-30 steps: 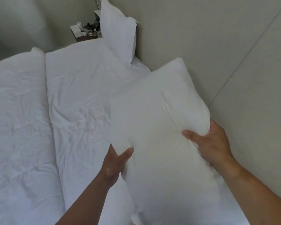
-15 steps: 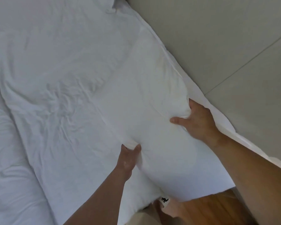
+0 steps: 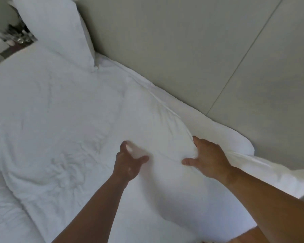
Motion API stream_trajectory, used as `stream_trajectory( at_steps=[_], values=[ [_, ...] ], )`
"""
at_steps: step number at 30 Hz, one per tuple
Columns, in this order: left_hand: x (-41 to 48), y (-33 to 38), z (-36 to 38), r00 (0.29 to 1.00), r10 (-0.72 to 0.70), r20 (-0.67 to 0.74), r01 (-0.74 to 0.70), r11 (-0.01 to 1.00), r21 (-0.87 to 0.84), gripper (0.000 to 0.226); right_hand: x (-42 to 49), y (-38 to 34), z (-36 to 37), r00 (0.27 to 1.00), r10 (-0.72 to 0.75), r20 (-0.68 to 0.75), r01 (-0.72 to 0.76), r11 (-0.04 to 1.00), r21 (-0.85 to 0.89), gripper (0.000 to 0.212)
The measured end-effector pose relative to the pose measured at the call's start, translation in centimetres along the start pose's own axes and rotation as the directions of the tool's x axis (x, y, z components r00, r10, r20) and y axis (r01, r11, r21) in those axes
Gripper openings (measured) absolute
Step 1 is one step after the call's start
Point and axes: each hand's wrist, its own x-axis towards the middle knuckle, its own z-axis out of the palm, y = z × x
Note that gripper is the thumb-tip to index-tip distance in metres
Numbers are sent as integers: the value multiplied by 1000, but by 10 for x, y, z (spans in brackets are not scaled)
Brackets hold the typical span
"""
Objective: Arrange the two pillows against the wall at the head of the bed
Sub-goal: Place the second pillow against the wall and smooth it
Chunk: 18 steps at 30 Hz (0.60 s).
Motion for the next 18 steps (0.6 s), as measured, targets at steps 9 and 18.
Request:
stream_trajectory(
  at_steps=[9, 18],
  values=[
    [39, 140, -15, 740, 456, 494, -632, 222, 742, 130, -35, -18, -13, 995, 5, 100, 1, 998, -64, 66],
    [73, 178, -2, 774, 91, 627, -580, -297, 758, 122, -73, 40, -25, 964, 136, 228, -172, 974, 147, 108]
  ],
)
